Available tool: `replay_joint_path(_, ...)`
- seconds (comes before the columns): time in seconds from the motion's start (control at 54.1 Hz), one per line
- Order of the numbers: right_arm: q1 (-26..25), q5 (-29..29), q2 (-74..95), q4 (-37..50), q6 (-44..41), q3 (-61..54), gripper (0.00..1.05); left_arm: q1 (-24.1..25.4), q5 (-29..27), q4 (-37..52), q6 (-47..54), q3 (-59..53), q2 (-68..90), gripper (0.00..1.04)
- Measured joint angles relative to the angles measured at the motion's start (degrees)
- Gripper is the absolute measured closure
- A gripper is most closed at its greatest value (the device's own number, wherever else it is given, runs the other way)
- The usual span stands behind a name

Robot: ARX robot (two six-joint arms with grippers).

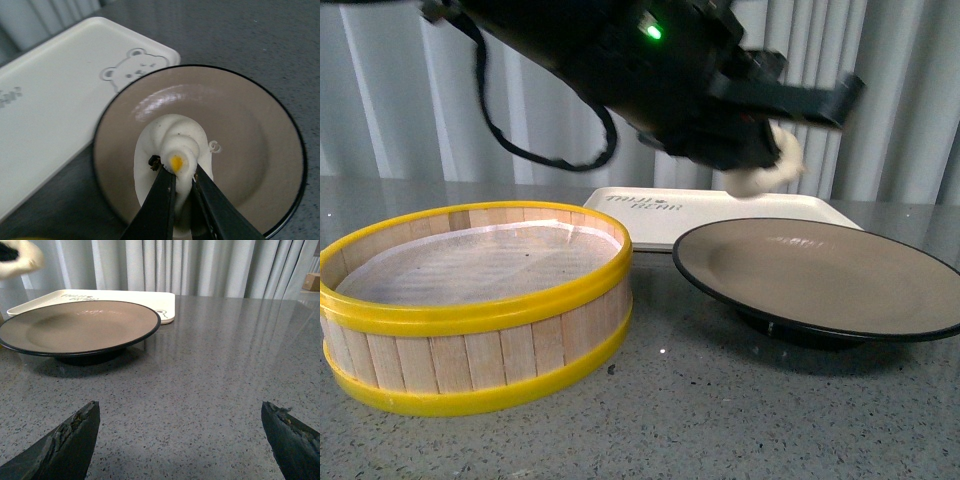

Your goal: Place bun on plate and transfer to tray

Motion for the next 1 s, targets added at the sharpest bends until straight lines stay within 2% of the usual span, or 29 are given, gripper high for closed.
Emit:
replay_joint_path(0.166,0.0,0.0,0.0,0.0,0.0,0.0,0.08,-3.4,-0.1,-0.9,0.1,2.8,5.3,1.00)
replay_joint_path(0.444,0.0,0.0,0.0,0.0,0.0,0.0,0.08,-7.2,-3.7,-4.0,2.6,10.8,13.2,1.00)
replay_joint_path(0.795,0.0,0.0,0.0,0.0,0.0,0.0,0.08,-8.9,-6.7,-5.3,3.9,15.4,18.8,1.00)
replay_joint_path(0.832,0.0,0.0,0.0,0.0,0.0,0.0,0.08,-8.9,-6.8,-5.3,3.9,15.5,18.9,0.97)
replay_joint_path(0.998,0.0,0.0,0.0,0.0,0.0,0.0,0.08,-8.8,-7.9,-5.5,3.8,16.2,19.5,0.73)
